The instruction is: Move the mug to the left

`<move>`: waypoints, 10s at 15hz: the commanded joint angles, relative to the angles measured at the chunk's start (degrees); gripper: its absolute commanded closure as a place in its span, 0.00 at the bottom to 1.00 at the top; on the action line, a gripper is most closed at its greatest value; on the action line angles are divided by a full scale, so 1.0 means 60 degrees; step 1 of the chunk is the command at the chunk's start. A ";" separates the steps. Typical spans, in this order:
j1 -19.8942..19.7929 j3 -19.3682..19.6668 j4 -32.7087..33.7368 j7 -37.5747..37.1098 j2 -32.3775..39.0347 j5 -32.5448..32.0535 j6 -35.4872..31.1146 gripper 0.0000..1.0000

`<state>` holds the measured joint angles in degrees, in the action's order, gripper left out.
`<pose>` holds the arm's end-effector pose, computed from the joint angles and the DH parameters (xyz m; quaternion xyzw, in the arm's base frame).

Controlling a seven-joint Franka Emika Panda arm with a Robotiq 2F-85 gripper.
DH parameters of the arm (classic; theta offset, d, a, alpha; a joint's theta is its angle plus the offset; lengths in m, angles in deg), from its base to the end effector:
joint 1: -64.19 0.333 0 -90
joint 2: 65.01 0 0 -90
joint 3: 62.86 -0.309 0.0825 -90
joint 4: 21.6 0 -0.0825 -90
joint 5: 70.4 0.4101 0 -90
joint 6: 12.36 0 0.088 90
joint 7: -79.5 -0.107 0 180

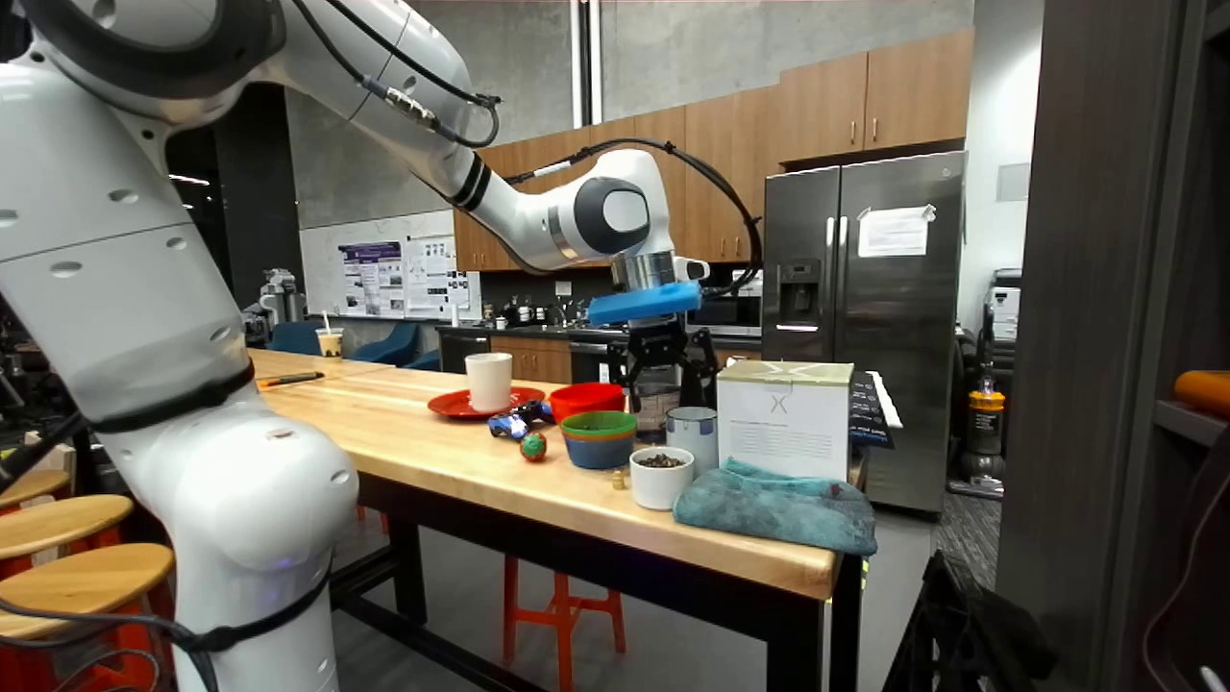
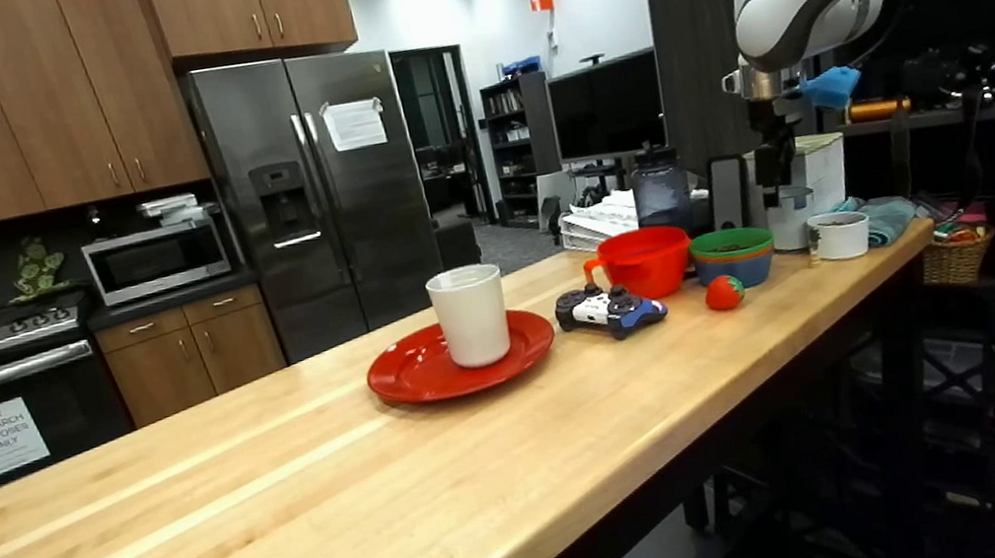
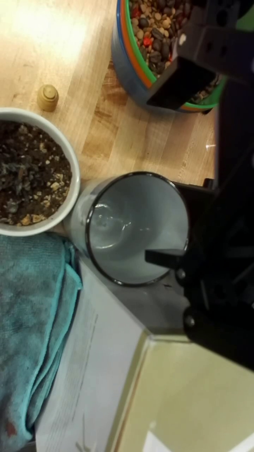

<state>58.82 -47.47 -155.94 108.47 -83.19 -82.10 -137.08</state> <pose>0.4554 -0.1843 0.4473 0.9883 0.1267 0.0454 0.0717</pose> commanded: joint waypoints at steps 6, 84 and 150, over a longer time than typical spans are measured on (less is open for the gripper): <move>-0.0124 -0.0119 0.0013 0.0035 0.0011 0.0050 0.0014 0.00; 0.0676 -0.0761 0.5465 0.2992 0.0756 0.3277 0.6994 0.98; 0.3319 -0.3339 -0.0833 0.7601 -0.1084 0.3745 0.2310 0.98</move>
<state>78.87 -67.81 -156.81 154.51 -87.86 -60.42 -118.79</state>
